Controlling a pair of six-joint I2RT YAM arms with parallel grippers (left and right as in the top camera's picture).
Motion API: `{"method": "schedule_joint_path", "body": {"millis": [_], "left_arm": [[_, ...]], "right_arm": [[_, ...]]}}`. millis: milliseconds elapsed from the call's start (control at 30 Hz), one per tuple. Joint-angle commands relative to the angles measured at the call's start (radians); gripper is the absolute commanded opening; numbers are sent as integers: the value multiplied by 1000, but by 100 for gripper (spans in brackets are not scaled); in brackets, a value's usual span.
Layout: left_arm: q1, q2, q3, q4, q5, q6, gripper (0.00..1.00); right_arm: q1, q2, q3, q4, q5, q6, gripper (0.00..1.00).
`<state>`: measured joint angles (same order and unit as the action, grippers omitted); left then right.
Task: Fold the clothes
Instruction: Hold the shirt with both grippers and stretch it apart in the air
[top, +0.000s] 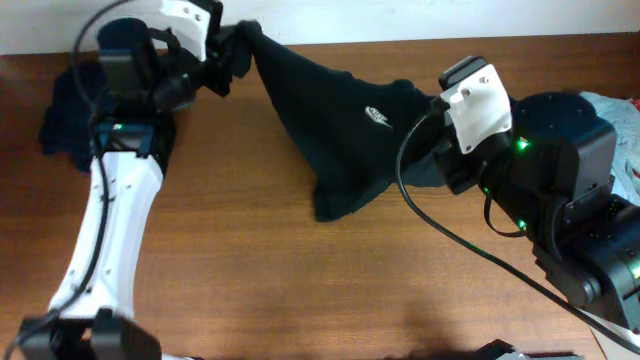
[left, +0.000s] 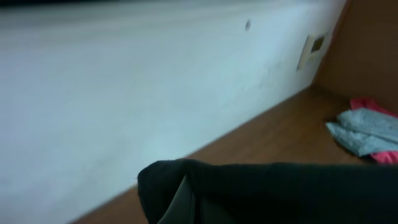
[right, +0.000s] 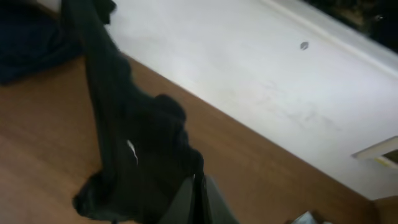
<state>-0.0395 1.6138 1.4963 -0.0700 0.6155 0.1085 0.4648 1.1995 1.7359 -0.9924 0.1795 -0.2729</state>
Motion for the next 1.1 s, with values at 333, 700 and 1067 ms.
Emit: {"method": "schedule_joint_path", "body": {"millis": [333,700,1067], "left_arm": [[3,-304,50,17,-119,-9,0],[3,-497,50,-85,-119,-18,0],[-24,-553,50,-218,-107,-102,0]], "right_arm": [[5,-34,100,119,121,-29,4],[6,-71,269,-52,113,-6,4],[6,-101,384,-207,87,72,4]]}}
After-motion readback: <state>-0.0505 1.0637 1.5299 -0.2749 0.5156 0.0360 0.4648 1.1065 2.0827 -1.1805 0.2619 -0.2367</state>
